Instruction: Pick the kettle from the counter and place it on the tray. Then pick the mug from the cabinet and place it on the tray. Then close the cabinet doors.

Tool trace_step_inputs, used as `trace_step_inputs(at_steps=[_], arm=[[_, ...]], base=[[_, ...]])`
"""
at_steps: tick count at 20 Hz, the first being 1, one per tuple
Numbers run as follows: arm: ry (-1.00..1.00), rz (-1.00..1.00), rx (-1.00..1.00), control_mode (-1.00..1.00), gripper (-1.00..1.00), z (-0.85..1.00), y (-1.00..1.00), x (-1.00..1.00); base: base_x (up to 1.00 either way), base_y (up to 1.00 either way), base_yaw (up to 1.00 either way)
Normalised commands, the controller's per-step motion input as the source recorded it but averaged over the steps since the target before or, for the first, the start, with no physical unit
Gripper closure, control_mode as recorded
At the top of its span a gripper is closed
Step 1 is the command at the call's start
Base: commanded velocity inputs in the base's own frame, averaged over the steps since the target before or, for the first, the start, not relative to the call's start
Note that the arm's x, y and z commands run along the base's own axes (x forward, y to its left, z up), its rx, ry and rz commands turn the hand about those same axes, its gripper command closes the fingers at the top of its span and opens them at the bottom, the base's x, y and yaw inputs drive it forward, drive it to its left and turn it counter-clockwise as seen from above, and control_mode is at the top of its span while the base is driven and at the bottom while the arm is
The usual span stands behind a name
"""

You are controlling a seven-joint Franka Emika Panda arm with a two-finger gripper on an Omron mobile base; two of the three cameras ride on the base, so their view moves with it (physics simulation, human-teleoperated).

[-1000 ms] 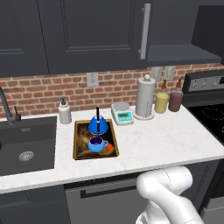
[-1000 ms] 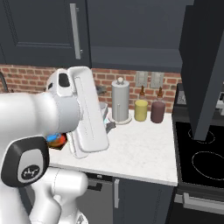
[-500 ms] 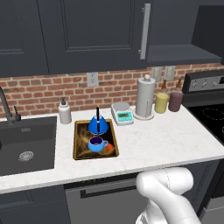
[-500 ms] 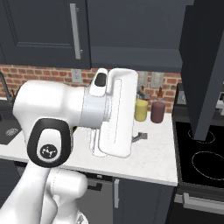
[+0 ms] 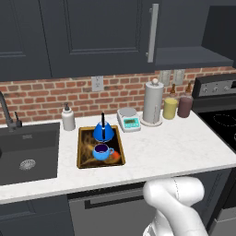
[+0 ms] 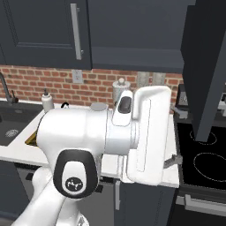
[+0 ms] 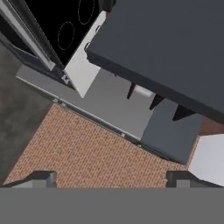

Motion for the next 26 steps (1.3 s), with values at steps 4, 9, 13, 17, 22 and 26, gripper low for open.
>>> trace_step_inputs(at_steps=[4,9,13,17,22,26], arm=[[-0.08,-0.13,-0.22,-1.0,-1.0,0.11,-0.32,-0.41],[-0.02,-0.17,-0.16,-1.0,-1.0,0.2,-0.45,-0.24],[-0.08,-0.09,-0.11,-1.0,-1.0,0.27,-0.39,-0.04],[-0.03,-0.01,-0.06,-1.0,-1.0,0.14,-0.27,0.21],[-0.07,0.02,0.0,-1.0,-1.0,0.01,-0.12,0.42],[-0.12,0.08,0.02,-1.0,-1.0,0.0,-0.13,0.41]], base=[[0.0,0.0,0.0],[0.0,0.0,0.0],[0.0,0.0,0.0],[0.0,0.0,0.0],[0.0,0.0,0.0],[0.0,0.0,0.0]])
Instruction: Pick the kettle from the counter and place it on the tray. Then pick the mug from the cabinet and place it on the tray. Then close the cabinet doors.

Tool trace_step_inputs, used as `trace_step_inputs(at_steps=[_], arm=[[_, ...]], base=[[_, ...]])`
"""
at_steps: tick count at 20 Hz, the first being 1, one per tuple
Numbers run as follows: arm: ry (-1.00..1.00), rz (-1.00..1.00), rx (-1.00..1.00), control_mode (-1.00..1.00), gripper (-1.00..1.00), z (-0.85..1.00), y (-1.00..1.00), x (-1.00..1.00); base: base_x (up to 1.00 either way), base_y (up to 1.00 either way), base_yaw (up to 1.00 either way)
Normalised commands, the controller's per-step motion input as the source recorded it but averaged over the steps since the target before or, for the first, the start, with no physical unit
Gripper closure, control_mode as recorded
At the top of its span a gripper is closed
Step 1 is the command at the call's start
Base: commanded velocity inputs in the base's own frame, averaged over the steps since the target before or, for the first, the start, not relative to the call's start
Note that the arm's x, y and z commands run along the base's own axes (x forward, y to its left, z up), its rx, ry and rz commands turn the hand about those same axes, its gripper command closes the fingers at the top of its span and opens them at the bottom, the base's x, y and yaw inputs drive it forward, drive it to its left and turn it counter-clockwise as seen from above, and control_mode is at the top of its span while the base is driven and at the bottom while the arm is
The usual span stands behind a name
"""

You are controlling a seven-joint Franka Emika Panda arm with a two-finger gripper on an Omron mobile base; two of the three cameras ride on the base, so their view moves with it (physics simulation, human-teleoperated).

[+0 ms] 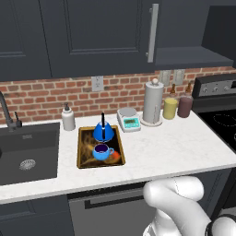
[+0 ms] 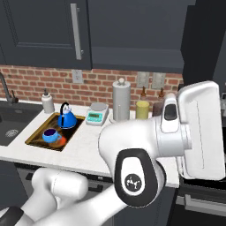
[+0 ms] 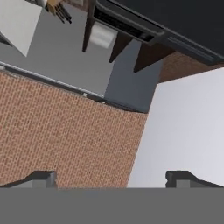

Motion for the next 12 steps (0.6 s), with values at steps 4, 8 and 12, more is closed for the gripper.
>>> trace_step_inputs(at_steps=[4,8,12], arm=[[-0.08,0.08,0.01,-1.0,-1.0,0.04,-0.09,0.4],[-0.01,0.06,0.0,-1.0,-1.0,0.09,-0.03,0.25],[0.0,0.09,0.0,-1.0,-1.0,0.05,0.08,0.25]], base=[[0.0,0.0,0.0],[0.0,0.0,0.0],[0.0,0.0,0.0]])
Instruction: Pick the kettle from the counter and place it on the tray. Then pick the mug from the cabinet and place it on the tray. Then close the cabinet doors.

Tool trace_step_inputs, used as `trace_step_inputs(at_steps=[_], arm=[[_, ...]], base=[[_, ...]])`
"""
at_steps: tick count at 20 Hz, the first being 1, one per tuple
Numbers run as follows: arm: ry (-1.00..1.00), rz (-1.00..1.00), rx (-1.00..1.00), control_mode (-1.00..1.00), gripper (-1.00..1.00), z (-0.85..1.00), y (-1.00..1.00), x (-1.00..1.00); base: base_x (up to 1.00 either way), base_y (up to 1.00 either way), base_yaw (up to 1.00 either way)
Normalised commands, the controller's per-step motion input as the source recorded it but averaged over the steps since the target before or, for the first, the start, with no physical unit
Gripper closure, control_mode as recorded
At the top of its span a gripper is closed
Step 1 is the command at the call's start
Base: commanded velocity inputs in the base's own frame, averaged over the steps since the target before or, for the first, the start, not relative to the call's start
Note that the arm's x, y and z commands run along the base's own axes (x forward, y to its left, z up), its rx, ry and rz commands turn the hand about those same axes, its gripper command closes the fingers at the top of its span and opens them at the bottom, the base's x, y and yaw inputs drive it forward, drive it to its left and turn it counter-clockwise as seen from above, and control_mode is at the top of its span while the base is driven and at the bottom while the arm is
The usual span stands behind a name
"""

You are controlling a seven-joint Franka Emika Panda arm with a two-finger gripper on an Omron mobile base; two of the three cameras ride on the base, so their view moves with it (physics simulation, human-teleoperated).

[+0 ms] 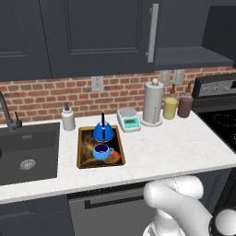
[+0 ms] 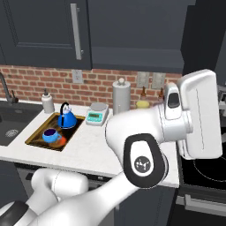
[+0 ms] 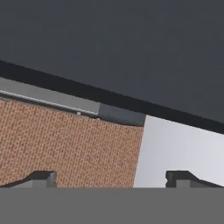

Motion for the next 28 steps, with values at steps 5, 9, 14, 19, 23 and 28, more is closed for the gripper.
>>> trace_step_inputs(at_steps=[5,9,14,19,23,28], arm=[[0.0,0.11,0.0,-1.0,-1.0,0.07,0.01,0.33],[0.0,0.14,0.0,-1.0,-1.0,0.09,0.0,0.35],[0.0,0.15,0.0,-1.0,-1.0,0.08,0.06,0.31],[0.0,0.17,0.0,-1.0,-1.0,0.04,0.19,0.23],[0.0,0.18,0.0,-1.0,-1.0,0.0,0.47,0.28],[0.0,0.21,0.01,-1.0,-1.0,0.1,0.49,0.39]], base=[[0.0,0.0,0.0],[0.0,0.0,0.0],[0.0,0.0,0.0],[0.0,0.0,0.0],[0.0,0.0,0.0],[0.0,0.0,0.0]])
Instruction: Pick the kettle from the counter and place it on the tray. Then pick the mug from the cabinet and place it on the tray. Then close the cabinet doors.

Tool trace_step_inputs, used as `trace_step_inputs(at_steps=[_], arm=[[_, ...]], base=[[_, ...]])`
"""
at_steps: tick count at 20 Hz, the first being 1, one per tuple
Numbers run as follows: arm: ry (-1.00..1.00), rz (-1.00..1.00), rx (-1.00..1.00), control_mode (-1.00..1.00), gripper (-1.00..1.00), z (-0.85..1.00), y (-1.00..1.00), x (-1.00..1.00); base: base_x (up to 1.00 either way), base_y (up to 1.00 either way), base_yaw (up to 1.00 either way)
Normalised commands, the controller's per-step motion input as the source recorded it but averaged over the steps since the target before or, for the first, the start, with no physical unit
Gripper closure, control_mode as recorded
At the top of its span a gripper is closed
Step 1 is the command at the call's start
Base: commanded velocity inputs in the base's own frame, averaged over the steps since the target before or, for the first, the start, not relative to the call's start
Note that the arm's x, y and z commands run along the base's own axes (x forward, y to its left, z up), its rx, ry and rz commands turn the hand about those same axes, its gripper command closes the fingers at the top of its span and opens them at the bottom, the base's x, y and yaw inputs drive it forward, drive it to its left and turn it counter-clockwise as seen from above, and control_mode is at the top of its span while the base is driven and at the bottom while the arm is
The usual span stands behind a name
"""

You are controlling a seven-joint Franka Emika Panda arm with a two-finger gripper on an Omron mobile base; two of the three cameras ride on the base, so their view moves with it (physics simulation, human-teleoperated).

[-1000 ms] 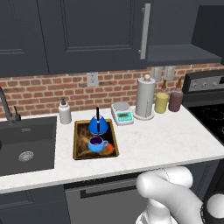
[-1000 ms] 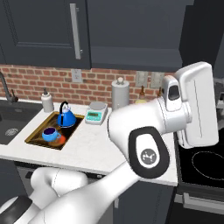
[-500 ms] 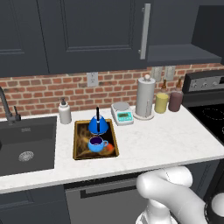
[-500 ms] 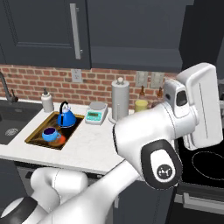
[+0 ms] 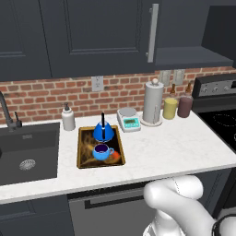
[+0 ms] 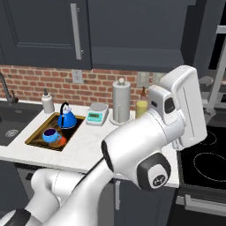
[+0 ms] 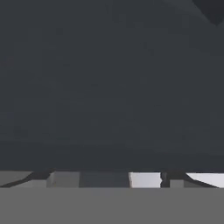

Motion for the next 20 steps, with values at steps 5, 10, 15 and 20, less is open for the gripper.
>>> trace_step_inputs(at_steps=[5,10,15,20], arm=[[0.03,0.22,0.0,-1.0,-1.0,0.11,0.56,0.41],[0.08,0.23,0.0,-1.0,-1.0,0.02,0.68,0.37],[0.09,0.24,0.0,-1.0,-1.0,0.0,0.75,0.36],[0.11,0.23,0.0,-1.0,-1.0,0.0,0.74,0.4]], base=[[0.0,0.0,0.0],[0.0,0.0,0.0],[0.0,0.0,0.0],[0.0,0.0,0.0]])
